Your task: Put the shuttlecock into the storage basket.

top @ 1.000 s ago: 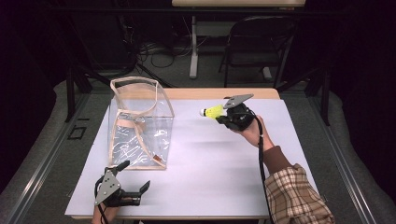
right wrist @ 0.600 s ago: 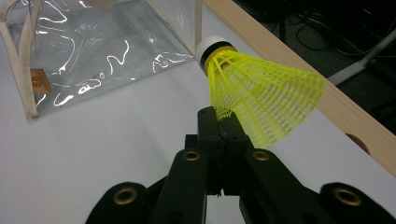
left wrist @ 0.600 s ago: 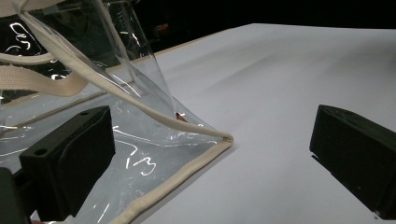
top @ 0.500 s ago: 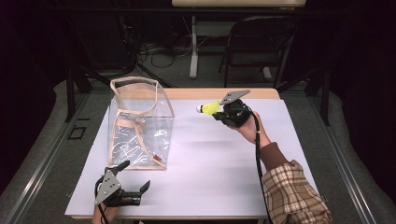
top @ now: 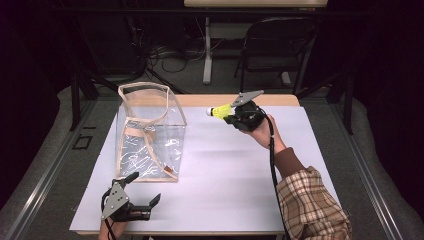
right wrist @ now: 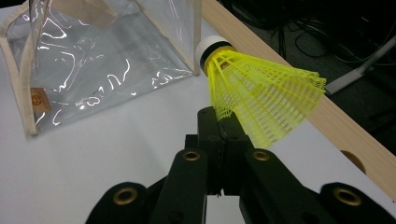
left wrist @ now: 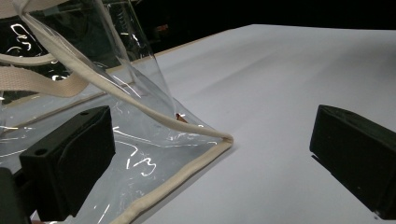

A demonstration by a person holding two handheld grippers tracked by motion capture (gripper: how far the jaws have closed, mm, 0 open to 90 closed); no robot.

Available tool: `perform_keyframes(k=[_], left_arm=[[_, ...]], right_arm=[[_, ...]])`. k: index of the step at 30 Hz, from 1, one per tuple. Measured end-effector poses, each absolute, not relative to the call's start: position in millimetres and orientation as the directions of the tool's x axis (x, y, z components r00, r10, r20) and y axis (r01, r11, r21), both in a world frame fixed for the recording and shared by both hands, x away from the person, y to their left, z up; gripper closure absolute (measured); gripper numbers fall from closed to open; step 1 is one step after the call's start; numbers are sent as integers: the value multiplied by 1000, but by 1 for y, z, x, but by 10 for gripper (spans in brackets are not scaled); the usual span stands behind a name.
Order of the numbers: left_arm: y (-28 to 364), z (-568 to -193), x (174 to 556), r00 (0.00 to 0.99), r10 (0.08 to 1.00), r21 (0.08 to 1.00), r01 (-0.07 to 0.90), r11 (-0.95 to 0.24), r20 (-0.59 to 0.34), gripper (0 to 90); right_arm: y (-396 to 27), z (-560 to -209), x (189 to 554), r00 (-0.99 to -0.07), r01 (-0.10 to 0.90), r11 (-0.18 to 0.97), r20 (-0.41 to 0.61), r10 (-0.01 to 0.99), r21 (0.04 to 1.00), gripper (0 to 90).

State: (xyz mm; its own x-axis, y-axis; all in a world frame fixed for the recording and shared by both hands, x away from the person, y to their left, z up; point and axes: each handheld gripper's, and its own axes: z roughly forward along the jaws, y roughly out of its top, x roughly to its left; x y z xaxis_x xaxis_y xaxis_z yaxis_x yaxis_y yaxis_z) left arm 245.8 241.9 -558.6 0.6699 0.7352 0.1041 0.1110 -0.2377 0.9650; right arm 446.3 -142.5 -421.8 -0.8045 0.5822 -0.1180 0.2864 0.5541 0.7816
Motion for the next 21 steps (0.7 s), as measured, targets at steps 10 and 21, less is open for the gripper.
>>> perform_keyframes(k=[10, 21], left_arm=[[242, -559, 246, 670, 735, 965, 110, -239, 106, 1], [242, -559, 246, 671, 735, 965, 111, -237, 103, 1]], right_arm=[[-137, -416, 450, -806, 282, 553, -118, 580, 784, 900], [-129, -410, 454, -810, 275, 561, -127, 573, 780, 900]])
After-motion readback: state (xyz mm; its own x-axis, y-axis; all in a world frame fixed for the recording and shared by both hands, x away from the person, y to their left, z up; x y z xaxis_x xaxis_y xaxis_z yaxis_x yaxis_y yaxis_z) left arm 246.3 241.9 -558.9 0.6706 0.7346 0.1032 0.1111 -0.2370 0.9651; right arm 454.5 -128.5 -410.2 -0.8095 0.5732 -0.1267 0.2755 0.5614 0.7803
